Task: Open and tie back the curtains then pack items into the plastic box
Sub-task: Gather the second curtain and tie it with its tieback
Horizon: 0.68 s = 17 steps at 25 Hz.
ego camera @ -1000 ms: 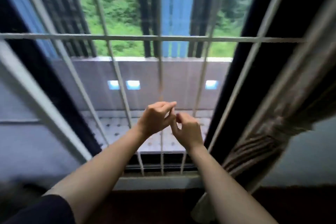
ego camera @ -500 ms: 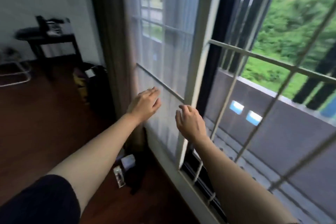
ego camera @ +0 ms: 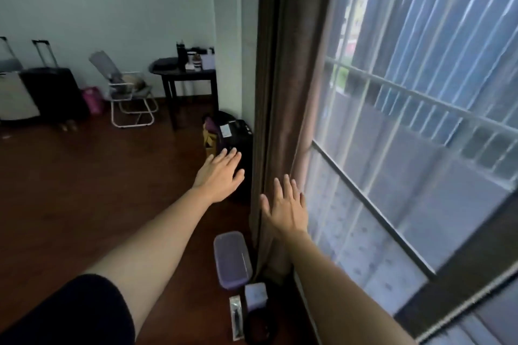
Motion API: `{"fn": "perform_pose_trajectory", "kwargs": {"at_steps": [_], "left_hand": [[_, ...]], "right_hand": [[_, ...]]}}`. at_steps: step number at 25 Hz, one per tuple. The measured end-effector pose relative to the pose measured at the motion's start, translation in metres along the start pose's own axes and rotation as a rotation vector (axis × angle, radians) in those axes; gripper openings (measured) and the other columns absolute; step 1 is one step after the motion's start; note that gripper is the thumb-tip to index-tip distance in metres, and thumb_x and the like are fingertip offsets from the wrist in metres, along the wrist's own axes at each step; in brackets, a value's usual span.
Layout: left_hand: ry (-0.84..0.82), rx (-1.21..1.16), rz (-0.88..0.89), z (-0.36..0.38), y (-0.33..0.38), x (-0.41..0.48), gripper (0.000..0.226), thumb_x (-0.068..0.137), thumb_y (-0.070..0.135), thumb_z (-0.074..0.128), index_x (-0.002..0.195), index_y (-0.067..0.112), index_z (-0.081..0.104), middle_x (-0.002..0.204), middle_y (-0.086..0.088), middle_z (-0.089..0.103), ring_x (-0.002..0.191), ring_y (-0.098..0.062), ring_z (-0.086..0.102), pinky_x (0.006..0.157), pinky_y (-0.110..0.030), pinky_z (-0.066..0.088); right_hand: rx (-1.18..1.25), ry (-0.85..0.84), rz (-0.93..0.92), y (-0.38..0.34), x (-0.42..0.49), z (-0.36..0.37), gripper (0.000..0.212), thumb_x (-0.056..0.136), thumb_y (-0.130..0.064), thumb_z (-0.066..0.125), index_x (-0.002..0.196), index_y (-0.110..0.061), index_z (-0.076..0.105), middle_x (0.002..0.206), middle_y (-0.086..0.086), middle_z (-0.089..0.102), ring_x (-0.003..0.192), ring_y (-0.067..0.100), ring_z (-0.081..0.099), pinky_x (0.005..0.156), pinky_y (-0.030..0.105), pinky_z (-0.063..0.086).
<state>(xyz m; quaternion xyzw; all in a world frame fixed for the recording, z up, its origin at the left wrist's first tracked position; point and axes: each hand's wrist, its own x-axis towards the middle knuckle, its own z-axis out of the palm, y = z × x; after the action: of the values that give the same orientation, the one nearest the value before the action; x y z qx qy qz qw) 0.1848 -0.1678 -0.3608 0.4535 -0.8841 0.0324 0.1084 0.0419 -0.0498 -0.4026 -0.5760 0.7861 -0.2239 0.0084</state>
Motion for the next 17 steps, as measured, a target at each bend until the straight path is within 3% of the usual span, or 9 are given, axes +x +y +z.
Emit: {"fn": "perform_pose_trajectory", "kwargs": {"at_steps": [8,12,15,17], "left_hand": [[-0.036,0.006,-0.070,0.014,-0.050,0.079,0.057,0.099,0.042,0.025,0.149,0.017,0.018,0.158,0.001,0.015,0.146,-0.017,0.012,0.117,-0.039,0.013],[-0.002,-0.004,-0.078,0.021,-0.074,0.112,0.056,0.099,0.042,0.026,0.149,0.017,0.019,0.158,0.001,0.017,0.146,-0.017,0.014,0.117,-0.040,0.014],[-0.017,-0.007,-0.062,0.031,-0.106,0.142,0.056,0.099,0.042,0.026,0.149,0.017,0.019,0.158,0.000,0.018,0.146,-0.018,0.014,0.117,-0.039,0.015],[-0.011,-0.001,-0.027,0.037,-0.131,0.169,0.057,0.099,0.042,0.027,0.149,0.016,0.020,0.157,0.000,0.020,0.145,-0.018,0.015,0.117,-0.039,0.015]], "right_hand": [[0.033,-0.129,-0.001,-0.018,0.096,0.046,0.064,0.096,-0.053,0.022,0.149,-0.019,0.013,0.159,0.007,0.003,0.146,0.023,0.000,0.117,0.041,0.004],[0.060,-0.097,-0.025,-0.034,0.138,0.073,0.066,0.095,-0.056,0.017,0.150,-0.020,0.009,0.159,0.008,-0.002,0.146,0.023,-0.003,0.117,0.039,0.001],[0.065,-0.061,-0.004,-0.058,0.167,0.095,0.075,0.086,-0.059,0.001,0.149,-0.021,0.009,0.159,0.007,-0.001,0.146,0.022,-0.003,0.117,0.039,0.001],[0.073,-0.025,0.029,-0.073,0.196,0.114,0.069,0.089,-0.054,0.006,0.149,-0.021,0.009,0.159,0.006,0.000,0.146,0.022,-0.002,0.117,0.039,0.002]]}}
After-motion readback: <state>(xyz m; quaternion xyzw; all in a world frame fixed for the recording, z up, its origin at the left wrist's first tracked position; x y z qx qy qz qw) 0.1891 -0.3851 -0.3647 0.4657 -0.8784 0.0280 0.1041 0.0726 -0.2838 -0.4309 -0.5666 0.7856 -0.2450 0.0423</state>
